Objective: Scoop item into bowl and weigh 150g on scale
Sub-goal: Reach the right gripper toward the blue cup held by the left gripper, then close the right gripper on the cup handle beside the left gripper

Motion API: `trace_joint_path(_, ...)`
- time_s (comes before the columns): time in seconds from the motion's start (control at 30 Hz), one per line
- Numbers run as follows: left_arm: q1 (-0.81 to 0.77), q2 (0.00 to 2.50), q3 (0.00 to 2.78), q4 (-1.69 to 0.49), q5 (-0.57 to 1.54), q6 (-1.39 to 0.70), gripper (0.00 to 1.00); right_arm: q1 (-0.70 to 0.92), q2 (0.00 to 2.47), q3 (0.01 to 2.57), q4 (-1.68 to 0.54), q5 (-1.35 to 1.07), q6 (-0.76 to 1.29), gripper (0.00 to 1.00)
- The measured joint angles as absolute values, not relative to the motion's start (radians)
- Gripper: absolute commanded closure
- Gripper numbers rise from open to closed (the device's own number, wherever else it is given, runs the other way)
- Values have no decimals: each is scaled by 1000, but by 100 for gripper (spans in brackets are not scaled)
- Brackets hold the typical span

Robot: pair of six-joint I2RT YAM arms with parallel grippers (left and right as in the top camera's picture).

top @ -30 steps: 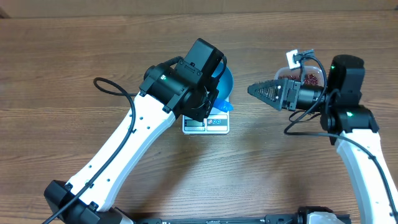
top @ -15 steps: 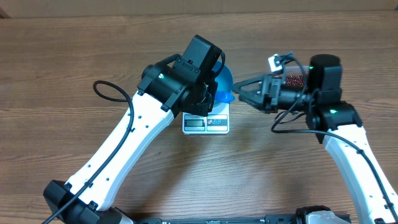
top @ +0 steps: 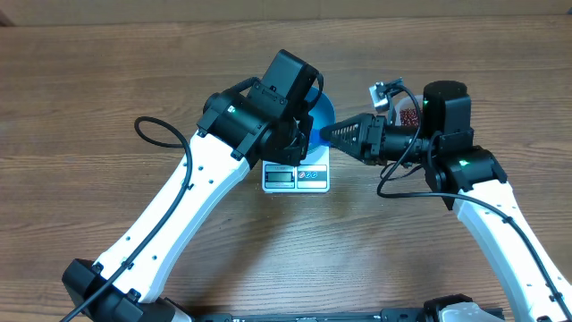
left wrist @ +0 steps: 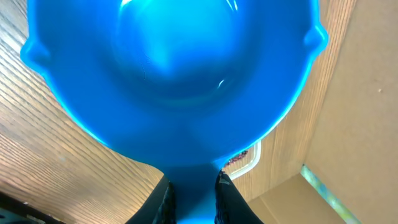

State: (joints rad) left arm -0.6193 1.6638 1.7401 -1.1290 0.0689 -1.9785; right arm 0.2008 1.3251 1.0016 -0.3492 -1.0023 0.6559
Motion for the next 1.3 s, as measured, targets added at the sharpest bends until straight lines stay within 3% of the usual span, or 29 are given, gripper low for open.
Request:
trace_joint_path(0.3, -619, 1664, 1740, -1121, 75, -1985, 96, 230, 1325, 1002, -349, -968, 654, 61)
trace_joint_path(0.8, -619, 1664, 1740, -1110, 99, -1987, 96, 231, 1325, 1002, -349, -960, 654, 64)
trace_joint_path(1.3, -620, 1664, 1740, -1099, 120, -1987, 96, 231, 1325, 1002, -350, -957, 655, 74)
